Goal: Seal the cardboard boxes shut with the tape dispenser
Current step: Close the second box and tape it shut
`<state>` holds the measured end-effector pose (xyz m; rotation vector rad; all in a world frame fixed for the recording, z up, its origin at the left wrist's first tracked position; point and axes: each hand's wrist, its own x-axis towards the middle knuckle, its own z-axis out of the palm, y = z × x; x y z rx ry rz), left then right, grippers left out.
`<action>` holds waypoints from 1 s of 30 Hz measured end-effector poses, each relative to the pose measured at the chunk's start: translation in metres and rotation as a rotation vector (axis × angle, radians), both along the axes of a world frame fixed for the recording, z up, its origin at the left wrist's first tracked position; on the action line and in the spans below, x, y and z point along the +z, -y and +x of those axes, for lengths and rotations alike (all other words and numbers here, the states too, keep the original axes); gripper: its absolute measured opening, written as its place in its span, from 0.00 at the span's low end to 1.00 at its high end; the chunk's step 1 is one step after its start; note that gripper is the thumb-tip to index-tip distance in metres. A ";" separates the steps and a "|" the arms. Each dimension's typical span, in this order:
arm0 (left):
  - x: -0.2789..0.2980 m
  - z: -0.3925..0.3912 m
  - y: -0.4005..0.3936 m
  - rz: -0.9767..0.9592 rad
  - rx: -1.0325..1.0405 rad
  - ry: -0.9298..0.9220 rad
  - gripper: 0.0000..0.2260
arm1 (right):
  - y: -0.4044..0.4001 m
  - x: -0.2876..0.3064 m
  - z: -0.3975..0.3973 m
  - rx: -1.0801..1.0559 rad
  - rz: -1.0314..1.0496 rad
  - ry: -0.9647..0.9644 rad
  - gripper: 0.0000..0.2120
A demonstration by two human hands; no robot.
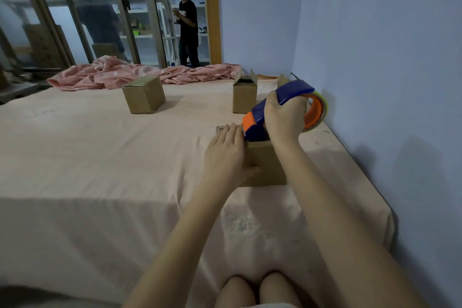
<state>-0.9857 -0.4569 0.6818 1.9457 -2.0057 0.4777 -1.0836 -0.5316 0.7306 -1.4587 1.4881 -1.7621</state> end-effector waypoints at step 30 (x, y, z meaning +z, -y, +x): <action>-0.004 -0.001 0.002 -0.098 -0.008 -0.013 0.40 | 0.019 0.009 -0.040 0.058 -0.008 0.150 0.17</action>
